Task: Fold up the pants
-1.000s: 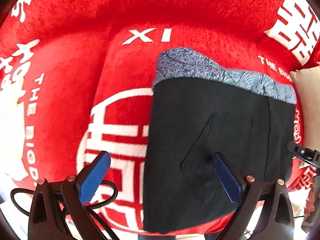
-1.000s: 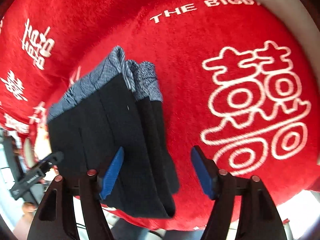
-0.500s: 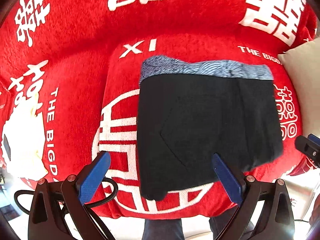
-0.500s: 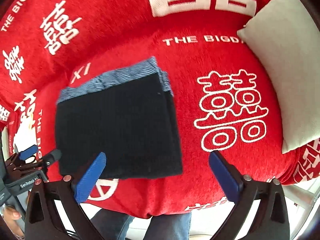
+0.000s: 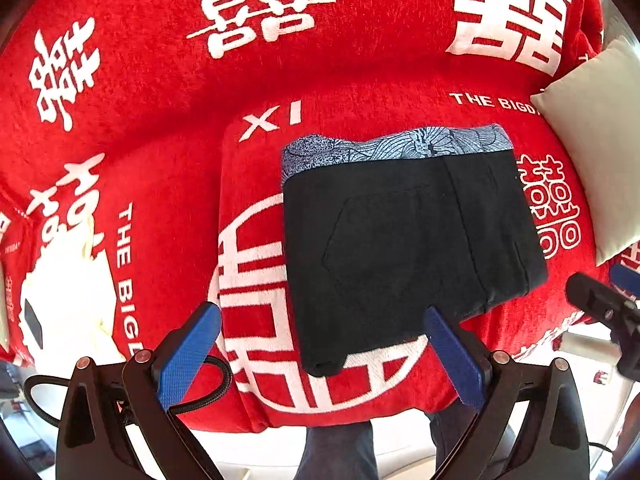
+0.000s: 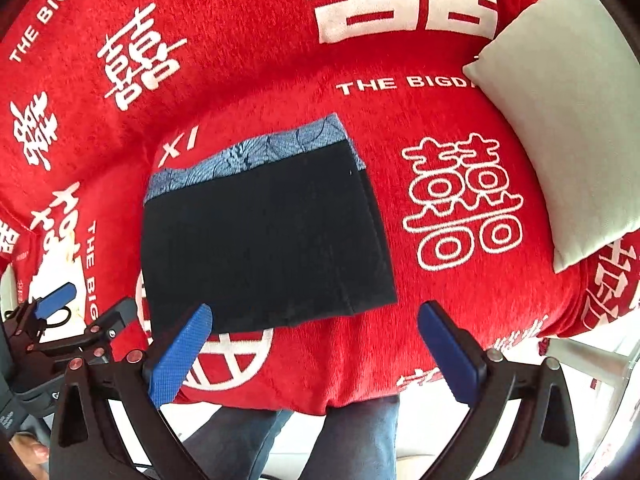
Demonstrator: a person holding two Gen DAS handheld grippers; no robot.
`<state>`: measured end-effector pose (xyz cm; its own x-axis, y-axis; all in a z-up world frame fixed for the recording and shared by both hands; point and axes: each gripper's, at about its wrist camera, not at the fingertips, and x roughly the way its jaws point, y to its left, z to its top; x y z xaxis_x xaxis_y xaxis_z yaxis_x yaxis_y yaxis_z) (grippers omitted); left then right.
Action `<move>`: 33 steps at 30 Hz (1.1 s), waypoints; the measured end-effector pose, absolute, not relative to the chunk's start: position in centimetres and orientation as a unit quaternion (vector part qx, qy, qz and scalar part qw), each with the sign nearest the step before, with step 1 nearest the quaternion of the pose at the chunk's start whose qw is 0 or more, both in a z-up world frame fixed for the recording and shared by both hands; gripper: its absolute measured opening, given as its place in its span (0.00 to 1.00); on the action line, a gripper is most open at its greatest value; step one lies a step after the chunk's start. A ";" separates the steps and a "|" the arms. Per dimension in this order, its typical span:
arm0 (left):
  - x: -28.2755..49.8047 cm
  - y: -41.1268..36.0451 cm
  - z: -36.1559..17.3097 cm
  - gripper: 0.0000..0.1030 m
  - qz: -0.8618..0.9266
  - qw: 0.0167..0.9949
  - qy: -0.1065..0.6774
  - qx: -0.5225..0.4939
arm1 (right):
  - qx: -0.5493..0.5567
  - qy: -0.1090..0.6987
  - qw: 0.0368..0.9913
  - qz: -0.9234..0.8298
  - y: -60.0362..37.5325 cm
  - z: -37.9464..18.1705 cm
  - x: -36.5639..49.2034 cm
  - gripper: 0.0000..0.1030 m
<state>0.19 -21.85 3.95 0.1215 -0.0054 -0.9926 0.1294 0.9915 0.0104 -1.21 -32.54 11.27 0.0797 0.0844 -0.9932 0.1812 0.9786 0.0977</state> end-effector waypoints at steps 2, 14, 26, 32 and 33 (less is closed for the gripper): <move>-0.3 -22.1 4.3 0.99 -0.042 0.747 0.662 0.046 | 0.092 0.677 0.729 -0.032 -32.3 11.7 -1.5 1.00; -4.3 -24.6 6.1 0.99 0.000 0.741 0.670 0.052 | 0.042 0.680 0.732 0.006 -32.3 13.4 -3.3 1.00; -6.9 -26.3 7.1 0.99 0.023 0.736 0.675 0.037 | 0.035 0.690 0.723 0.022 -33.5 13.8 -4.9 1.00; -7.1 -26.8 7.5 0.99 0.027 0.739 0.673 0.037 | 0.034 0.687 0.725 0.026 -33.9 14.1 -5.1 1.00; -7.1 -26.9 7.5 0.99 0.027 0.739 0.672 0.037 | 0.033 0.686 0.726 0.027 -33.9 14.1 -5.0 1.00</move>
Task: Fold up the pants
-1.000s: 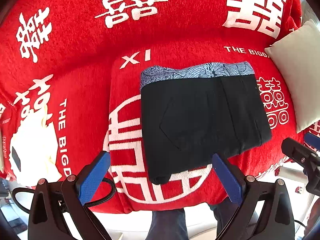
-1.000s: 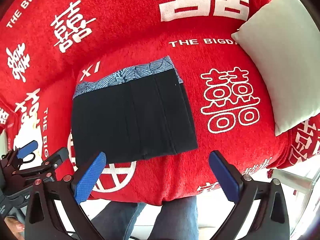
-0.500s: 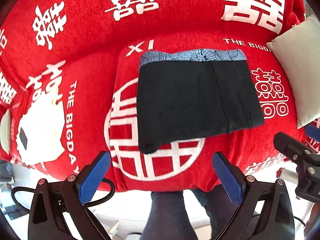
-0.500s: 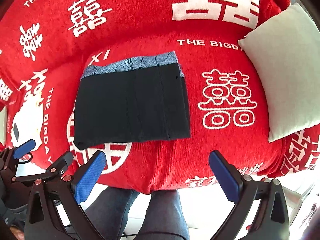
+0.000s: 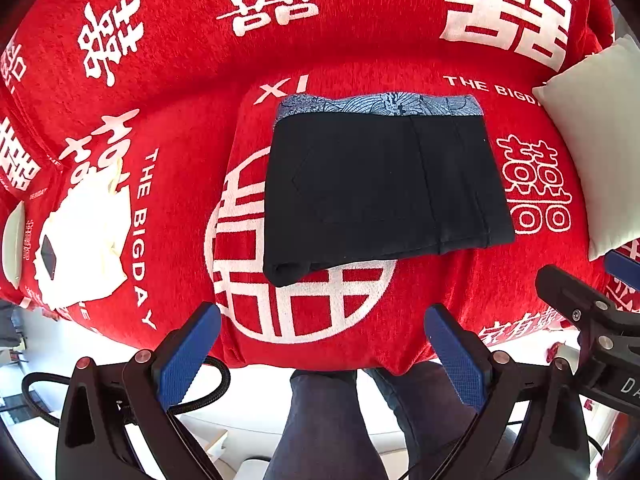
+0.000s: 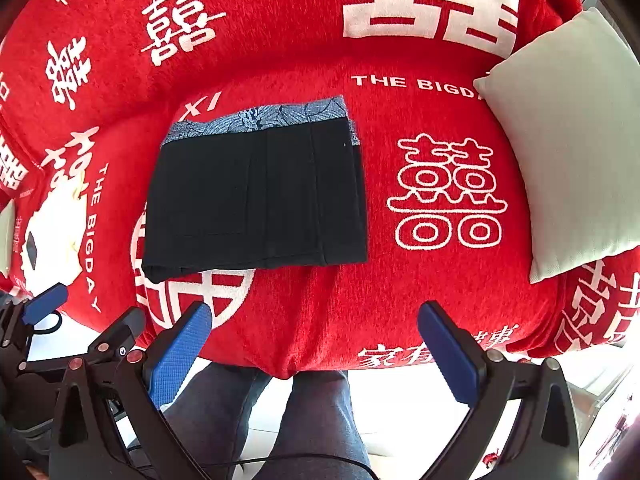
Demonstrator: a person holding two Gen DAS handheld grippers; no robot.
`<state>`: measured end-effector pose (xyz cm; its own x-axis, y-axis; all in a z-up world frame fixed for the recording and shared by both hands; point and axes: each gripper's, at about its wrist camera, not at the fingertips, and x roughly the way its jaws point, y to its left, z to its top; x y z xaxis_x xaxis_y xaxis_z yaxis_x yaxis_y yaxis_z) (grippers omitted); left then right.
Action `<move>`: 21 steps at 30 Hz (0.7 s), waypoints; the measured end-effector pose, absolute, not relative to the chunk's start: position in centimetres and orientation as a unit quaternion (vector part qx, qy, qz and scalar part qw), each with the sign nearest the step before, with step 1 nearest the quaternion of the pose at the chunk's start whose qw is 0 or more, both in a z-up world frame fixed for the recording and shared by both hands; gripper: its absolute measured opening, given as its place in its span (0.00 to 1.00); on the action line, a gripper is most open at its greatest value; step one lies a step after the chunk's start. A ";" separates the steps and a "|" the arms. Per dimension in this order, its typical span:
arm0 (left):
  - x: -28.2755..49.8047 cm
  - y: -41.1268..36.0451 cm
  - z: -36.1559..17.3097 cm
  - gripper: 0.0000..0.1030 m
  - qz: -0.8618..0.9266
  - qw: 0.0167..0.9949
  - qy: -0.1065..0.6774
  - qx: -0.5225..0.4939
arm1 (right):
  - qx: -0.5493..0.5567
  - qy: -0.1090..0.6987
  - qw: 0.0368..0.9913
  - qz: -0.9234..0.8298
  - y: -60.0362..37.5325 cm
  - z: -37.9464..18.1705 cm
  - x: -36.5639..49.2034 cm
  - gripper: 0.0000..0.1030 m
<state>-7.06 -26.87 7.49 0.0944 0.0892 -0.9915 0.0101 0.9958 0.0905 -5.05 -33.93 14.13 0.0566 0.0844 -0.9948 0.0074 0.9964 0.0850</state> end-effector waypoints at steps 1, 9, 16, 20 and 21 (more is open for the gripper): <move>-7.1 -26.9 7.5 0.99 0.026 0.739 0.672 0.036 | 0.033 0.686 0.727 0.027 -34.0 14.1 -5.0 1.00; -7.1 -26.9 7.6 0.99 0.029 0.739 0.672 0.039 | 0.029 0.683 0.729 0.032 -33.9 14.3 -4.8 1.00; -7.3 -27.2 7.4 0.99 0.030 0.737 0.673 0.055 | 0.021 0.683 0.729 0.039 -33.1 14.3 -4.7 1.00; -7.3 -27.2 7.4 0.99 0.029 0.737 0.673 0.055 | 0.020 0.682 0.730 0.041 -33.0 14.3 -4.7 1.00; -7.3 -27.2 7.4 0.99 0.029 0.737 0.673 0.055 | 0.019 0.682 0.730 0.041 -32.9 14.3 -4.6 1.00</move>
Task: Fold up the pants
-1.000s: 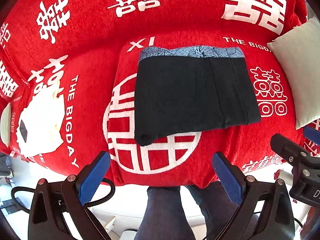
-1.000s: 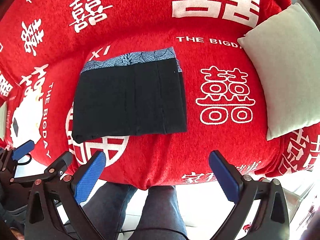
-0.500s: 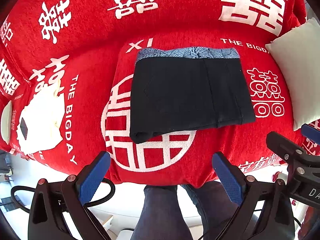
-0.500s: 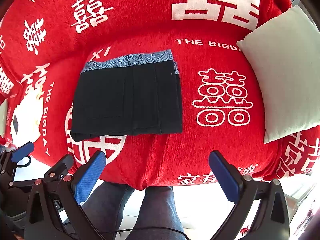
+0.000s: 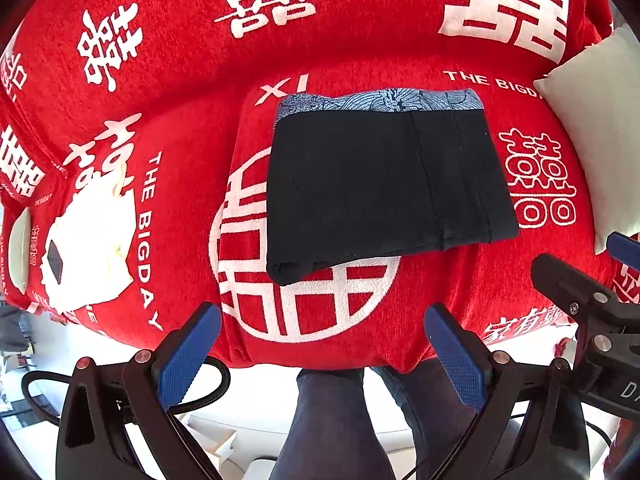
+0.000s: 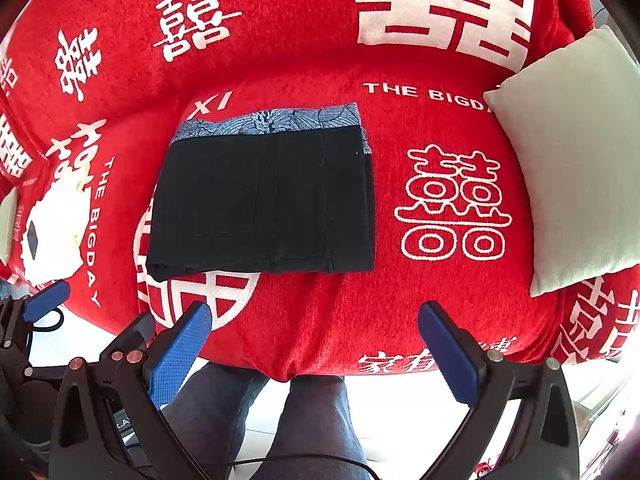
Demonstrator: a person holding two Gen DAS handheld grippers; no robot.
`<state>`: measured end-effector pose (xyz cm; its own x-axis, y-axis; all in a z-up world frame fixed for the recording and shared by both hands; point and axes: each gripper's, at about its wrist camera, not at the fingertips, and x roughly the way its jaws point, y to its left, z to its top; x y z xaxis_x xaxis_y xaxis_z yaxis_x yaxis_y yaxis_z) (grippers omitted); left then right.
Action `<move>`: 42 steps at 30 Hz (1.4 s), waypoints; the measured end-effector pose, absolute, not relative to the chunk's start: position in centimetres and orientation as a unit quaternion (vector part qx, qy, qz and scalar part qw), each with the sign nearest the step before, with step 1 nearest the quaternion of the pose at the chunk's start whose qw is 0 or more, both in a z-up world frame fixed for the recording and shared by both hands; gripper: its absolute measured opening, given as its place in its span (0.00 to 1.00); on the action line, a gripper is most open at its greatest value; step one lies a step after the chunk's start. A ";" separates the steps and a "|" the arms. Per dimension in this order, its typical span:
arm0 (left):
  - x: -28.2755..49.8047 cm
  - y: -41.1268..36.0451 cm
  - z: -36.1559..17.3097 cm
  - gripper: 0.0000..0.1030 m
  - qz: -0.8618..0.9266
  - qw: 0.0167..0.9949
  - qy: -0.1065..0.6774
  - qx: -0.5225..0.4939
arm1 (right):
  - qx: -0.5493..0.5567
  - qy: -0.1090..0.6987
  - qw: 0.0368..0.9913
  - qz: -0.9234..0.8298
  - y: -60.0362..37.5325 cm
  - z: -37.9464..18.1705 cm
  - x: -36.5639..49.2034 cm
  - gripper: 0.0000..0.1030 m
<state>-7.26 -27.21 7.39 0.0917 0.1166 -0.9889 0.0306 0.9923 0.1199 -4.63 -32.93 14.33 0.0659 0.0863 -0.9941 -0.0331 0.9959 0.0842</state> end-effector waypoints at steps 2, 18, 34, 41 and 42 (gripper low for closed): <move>-7.2 -27.2 7.4 0.99 0.029 0.736 0.674 0.055 | 0.021 0.682 0.730 0.041 -32.9 14.4 -4.7 1.00; -7.3 -27.2 7.4 0.99 0.029 0.737 0.673 0.056 | 0.019 0.681 0.731 0.043 -32.5 14.5 -4.5 1.00; -7.4 -26.9 7.1 0.99 0.031 0.734 0.676 0.050 | 0.012 0.681 0.731 0.045 -31.9 14.6 -4.7 1.00; -7.3 -27.3 7.4 0.99 0.025 0.744 0.665 0.053 | 0.011 0.682 0.730 0.050 -31.8 14.5 -4.3 1.00; -7.4 -27.4 7.3 0.99 0.025 0.743 0.667 0.053 | 0.011 0.682 0.730 0.049 -31.8 14.5 -4.3 1.00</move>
